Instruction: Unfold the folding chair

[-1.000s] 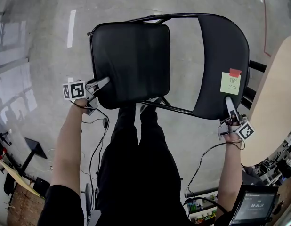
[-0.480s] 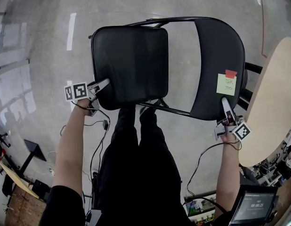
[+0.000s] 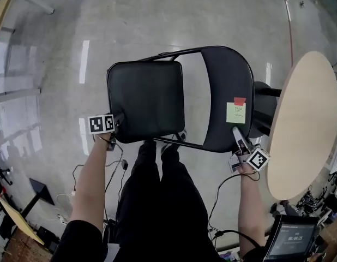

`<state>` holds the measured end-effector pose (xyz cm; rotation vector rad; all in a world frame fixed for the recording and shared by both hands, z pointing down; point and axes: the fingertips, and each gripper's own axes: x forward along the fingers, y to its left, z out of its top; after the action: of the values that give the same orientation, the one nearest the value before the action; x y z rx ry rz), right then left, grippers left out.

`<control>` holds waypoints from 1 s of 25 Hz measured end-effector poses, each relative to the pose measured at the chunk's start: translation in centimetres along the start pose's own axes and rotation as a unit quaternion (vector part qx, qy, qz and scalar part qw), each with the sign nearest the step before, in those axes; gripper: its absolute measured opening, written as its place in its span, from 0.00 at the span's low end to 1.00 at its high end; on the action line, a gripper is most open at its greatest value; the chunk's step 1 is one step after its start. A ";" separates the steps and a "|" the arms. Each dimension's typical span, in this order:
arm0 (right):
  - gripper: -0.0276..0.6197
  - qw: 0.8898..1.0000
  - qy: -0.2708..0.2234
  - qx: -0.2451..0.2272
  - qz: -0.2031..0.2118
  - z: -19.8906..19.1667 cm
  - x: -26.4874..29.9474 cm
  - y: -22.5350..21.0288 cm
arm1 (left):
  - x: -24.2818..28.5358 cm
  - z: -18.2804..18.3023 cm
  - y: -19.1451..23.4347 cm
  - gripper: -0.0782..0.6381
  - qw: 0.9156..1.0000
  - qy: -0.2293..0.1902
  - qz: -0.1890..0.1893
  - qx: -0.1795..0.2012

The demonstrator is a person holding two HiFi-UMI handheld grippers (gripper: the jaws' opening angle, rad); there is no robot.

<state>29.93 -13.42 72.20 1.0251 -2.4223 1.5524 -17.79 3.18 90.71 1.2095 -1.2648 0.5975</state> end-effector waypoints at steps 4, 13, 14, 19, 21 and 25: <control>0.14 1.000 0.002 0.007 -0.011 -0.1 -0.3 -0.1 | -2.5 0.0 -2.5 0.54 1.000 -0.009 -0.005 0.009; 0.14 1.000 0.006 -0.005 -0.016 -0.9 0.9 1.4 | -11.0 -2.0 -11.0 0.49 0.996 -0.053 -0.069 0.008; 0.14 1.000 0.009 -0.012 -0.016 -1.8 1.7 2.2 | -12.1 -2.3 -11.4 0.49 0.995 -0.060 -0.080 0.006; 0.14 0.998 0.043 -0.044 -0.018 -5.8 3.4 5.2 | -14.2 -5.2 -14.5 0.47 0.991 -0.049 -0.118 0.035; 0.14 0.996 0.062 -0.058 -0.011 -6.1 3.7 5.9 | -14.7 -4.7 -16.6 0.47 0.989 -0.057 -0.129 0.042; 0.15 0.993 0.094 -0.075 -0.004 -7.1 4.5 7.4 | -16.2 -2.3 -19.3 0.45 0.983 -0.089 -0.160 0.017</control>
<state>20.22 -7.77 71.72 0.8214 -2.3611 1.3719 -4.30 3.28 69.27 1.4835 -1.1772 0.2809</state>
